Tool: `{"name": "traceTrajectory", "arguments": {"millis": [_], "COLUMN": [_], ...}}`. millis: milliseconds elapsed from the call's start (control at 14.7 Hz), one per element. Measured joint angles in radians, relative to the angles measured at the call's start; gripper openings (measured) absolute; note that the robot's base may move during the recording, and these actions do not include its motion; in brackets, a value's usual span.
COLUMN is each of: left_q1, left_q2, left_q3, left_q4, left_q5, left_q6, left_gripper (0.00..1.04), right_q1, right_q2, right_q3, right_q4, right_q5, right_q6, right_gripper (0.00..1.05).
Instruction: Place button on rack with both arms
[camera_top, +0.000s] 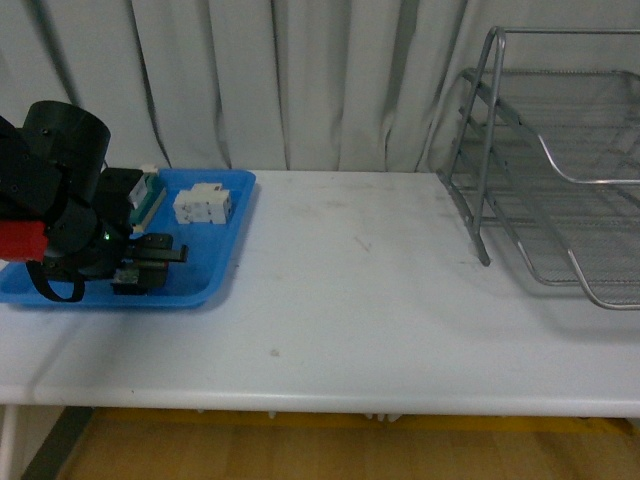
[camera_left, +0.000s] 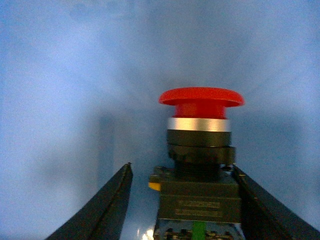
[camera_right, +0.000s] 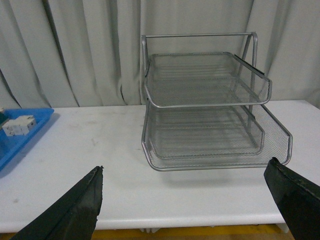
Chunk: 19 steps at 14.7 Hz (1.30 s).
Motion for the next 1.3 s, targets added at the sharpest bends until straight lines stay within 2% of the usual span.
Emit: {"name": "traceTrajectory", "arguments": {"millis": [136, 205, 545, 750, 886, 1295], "left_q1": [-0.005, -0.012, -0.046, -0.009, 0.002, 0.0], "left_q2": [-0.001, -0.01, -0.409, -0.652, -0.764, -0.78], "left_q3": [0.006, 0.0, -0.203, -0.426, -0.554, -0.706], "left_q4": [0.0, 0.023, 0.115, 0.1, 0.117, 0.223], "left_q5": [-0.007, -0.025, 0.071, 0.148, 0.158, 0.176], "left_q6": [0.015, 0.029, 0.051, 0.048, 0.044, 0.01], "left_gripper": [0.39, 0.37, 0.36, 0.36, 0.36, 0.36], "right_q1": [0.0, 0.0, 0.0, 0.0, 0.0, 0.0], "right_q2": [0.0, 0.0, 0.0, 0.0, 0.0, 0.0], "right_q3": [0.0, 0.0, 0.0, 0.0, 0.0, 0.0], "right_q4": [0.0, 0.0, 0.0, 0.0, 0.0, 0.0], "right_q5": [0.0, 0.0, 0.0, 0.0, 0.0, 0.0], "right_q6": [0.0, 0.0, 0.0, 0.0, 0.0, 0.0], "right_gripper": [0.98, 0.98, 0.98, 0.98, 0.98, 0.98]}}
